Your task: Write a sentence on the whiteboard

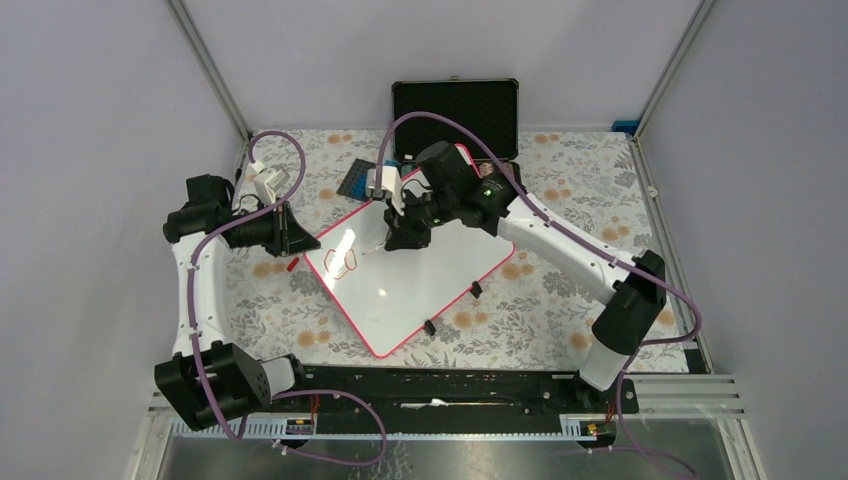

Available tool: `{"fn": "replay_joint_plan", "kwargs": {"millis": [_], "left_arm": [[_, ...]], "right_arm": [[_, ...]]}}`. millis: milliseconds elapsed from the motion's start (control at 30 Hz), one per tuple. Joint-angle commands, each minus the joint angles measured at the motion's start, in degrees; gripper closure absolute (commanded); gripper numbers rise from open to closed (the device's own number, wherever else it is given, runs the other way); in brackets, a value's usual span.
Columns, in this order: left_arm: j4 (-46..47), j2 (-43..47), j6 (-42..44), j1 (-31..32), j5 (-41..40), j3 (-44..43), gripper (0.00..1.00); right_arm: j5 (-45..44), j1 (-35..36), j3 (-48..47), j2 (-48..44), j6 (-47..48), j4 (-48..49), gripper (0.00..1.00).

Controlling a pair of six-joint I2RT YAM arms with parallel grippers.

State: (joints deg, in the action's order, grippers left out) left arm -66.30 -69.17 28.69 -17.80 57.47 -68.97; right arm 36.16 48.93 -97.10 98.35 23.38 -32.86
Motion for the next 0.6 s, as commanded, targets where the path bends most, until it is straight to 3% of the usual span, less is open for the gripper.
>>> {"fn": "replay_joint_plan", "kwargs": {"millis": [0, 567], "left_arm": [[0.80, -0.35, 1.47, -0.08, 0.54, 0.41, 1.00], [1.13, -0.18, 1.18, -0.11, 0.38, 0.73, 1.00]], "right_arm": [[-4.61, 1.18, -1.67, 1.22, -0.37, 4.27, 1.00], [-6.48, 2.40, -5.15, 5.20, -0.35, 4.56, 1.00]]}}
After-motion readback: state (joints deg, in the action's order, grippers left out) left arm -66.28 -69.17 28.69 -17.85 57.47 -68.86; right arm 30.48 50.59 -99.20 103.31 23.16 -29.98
